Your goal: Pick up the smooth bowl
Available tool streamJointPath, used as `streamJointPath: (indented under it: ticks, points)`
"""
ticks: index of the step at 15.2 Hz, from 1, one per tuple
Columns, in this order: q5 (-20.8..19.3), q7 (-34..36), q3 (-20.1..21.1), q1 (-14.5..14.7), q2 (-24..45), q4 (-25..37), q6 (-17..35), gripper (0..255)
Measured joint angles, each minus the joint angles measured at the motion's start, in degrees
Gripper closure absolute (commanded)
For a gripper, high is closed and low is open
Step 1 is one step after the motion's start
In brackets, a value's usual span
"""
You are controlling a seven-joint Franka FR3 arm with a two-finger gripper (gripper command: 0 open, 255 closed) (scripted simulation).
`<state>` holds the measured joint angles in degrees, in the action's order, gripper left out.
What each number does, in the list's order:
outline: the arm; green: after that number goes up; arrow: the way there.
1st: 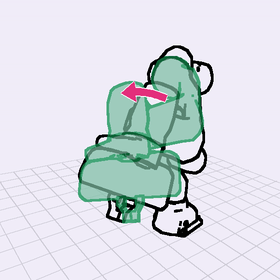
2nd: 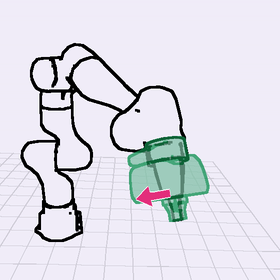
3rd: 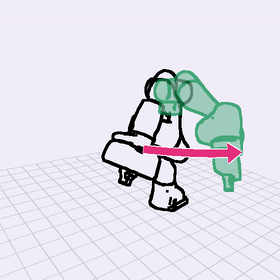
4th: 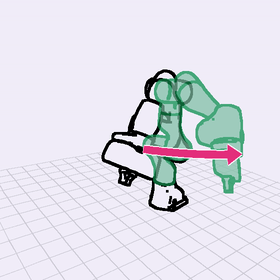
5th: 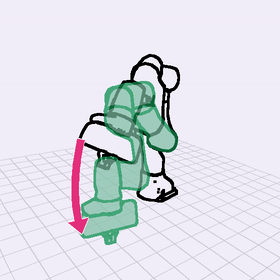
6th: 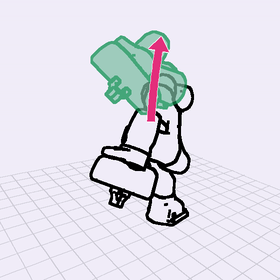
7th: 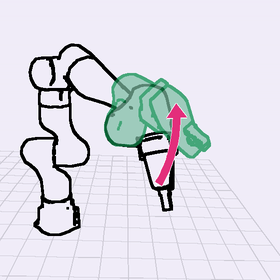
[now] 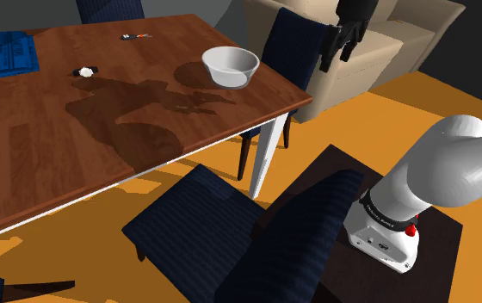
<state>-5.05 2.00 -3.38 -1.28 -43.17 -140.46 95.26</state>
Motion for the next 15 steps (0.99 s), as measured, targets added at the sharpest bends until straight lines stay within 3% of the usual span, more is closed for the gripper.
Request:
streamJointPath:
  ticks: [2, 6, 15]
  points:
    - [0.20, 0.41, 0.28, 0.14, 1.02, 0.43, 0.53, 0]
    - [1.12, 2.74, 1.73, 0.85, 9.53, 5.17, 3.83, 0]
    - [1.95, 8.37, 4.88, 2.05, 29.74, 19.94, 8.14, 0]
